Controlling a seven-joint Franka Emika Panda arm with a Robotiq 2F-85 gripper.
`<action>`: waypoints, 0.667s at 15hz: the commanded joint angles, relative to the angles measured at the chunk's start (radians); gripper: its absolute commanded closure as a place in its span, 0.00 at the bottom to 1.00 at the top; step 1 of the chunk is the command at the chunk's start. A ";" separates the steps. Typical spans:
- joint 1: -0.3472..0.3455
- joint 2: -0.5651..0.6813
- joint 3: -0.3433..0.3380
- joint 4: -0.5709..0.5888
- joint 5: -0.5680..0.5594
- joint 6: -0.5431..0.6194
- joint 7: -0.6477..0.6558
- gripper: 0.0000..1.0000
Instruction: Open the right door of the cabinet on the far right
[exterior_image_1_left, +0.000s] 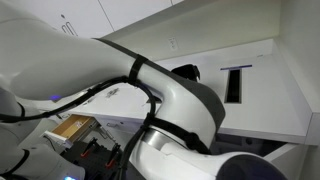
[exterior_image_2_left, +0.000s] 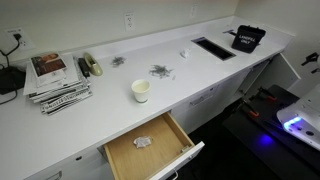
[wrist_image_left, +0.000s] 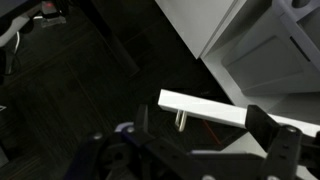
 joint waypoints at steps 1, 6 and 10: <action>0.030 -0.164 0.010 -0.209 0.042 0.074 -0.028 0.00; 0.078 -0.223 0.026 -0.314 0.152 0.162 -0.071 0.34; 0.144 -0.172 0.061 -0.356 0.287 0.335 -0.102 0.66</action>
